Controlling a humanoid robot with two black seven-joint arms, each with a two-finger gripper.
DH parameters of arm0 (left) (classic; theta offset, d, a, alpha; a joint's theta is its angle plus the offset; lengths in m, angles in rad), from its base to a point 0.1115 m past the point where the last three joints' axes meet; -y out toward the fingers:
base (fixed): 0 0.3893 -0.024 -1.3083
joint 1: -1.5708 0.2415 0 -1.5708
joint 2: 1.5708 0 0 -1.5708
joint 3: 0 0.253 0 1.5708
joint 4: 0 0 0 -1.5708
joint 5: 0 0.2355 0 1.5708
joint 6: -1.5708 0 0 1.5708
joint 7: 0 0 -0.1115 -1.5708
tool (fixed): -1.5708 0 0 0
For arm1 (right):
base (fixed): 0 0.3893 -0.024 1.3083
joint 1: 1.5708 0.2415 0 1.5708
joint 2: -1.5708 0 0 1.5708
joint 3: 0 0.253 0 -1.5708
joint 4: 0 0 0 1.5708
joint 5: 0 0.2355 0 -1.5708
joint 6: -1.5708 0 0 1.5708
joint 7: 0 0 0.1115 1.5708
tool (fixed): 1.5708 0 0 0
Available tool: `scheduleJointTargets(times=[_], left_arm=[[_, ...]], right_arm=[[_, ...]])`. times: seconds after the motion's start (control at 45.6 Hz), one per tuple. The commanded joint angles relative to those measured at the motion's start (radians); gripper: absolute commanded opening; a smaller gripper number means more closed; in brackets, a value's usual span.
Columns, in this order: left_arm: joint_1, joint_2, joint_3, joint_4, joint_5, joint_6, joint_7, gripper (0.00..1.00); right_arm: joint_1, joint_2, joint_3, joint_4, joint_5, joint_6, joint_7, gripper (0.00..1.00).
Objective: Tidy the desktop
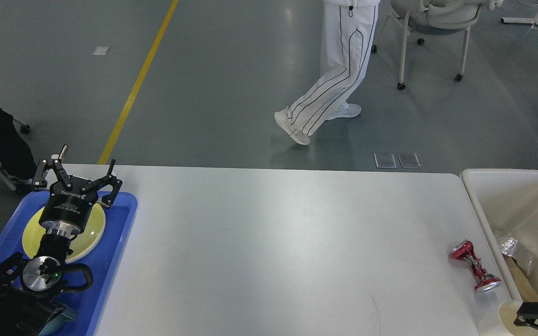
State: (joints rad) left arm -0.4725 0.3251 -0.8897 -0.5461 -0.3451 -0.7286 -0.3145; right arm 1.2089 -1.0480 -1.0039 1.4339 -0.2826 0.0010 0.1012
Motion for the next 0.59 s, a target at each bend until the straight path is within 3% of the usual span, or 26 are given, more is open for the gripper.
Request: scheduleJointTargets(times=[0.0,0.11,0.219,0.285,0.307,0.373,0.57], left_arm=[[0.0,0.0,0.0,0.0,0.0,0.0,0.0,0.97],[0.0,0.0,0.0,0.0,0.0,0.0,0.0,0.97],[0.0,0.0,0.0,0.0,0.0,0.0,0.0,0.97],[0.0,0.0,0.0,-0.001,0.0,0.0,0.0,0.97],[0.0,0.0,0.0,-0.002,0.0,0.0,0.0,0.97],[0.0,0.0,0.0,0.0,0.0,0.0,0.0,0.97],[0.0,0.0,0.0,0.0,0.0,0.0,0.0,0.97]], right_arm=[[-0.057,0.068,0.019,-0.015,0.072,-0.073,0.002,1.0],[-0.098,0.094,0.042,-0.029,0.076,-0.095,0.002,0.94],[-0.132,0.1,0.077,-0.061,0.076,-0.107,0.0,0.61],[-0.137,0.102,0.087,-0.069,0.074,-0.096,0.002,0.56],[-0.137,0.102,0.087,-0.069,0.076,-0.095,0.002,0.49],[-0.143,0.105,0.09,-0.07,0.076,-0.096,0.005,0.02],[-0.154,0.123,0.09,-0.067,0.076,-0.107,0.005,0.0]])
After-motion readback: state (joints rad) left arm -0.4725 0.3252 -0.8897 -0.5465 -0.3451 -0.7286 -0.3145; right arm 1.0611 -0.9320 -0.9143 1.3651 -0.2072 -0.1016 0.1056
